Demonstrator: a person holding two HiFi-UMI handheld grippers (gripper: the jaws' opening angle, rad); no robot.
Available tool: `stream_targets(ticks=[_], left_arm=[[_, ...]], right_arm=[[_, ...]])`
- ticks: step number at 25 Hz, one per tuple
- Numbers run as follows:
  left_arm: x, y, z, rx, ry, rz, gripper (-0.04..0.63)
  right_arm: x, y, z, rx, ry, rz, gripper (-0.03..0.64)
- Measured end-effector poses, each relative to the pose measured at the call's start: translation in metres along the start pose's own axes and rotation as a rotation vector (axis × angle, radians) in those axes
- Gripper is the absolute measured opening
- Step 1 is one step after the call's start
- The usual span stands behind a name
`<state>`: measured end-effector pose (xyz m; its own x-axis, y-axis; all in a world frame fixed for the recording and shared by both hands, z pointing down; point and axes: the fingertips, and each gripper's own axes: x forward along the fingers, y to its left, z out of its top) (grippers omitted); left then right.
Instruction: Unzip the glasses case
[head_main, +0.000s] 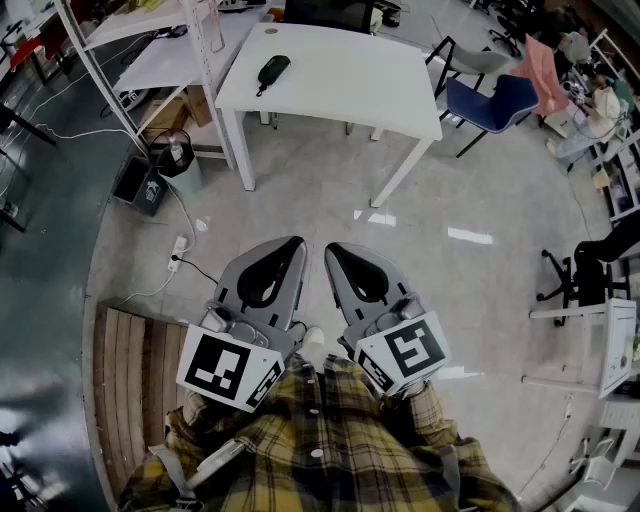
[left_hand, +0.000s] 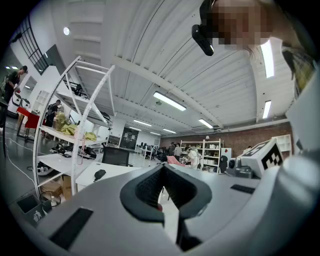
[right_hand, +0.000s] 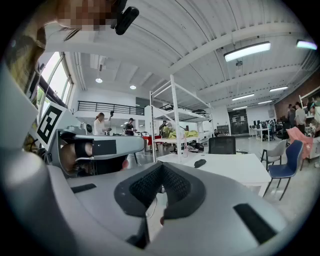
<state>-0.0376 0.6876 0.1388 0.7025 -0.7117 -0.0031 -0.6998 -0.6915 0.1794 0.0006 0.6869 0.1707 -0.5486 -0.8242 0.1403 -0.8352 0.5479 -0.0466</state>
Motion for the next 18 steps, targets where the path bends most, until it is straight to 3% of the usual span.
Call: stream_targets(ticks=[18], left_arm=[[0.012,-0.010,0.006,-0.002,-0.035,0.097,0.008]], right_arm=[[-0.029,-0.031,-0.004,0.013,-0.009,0.017,-0.002]])
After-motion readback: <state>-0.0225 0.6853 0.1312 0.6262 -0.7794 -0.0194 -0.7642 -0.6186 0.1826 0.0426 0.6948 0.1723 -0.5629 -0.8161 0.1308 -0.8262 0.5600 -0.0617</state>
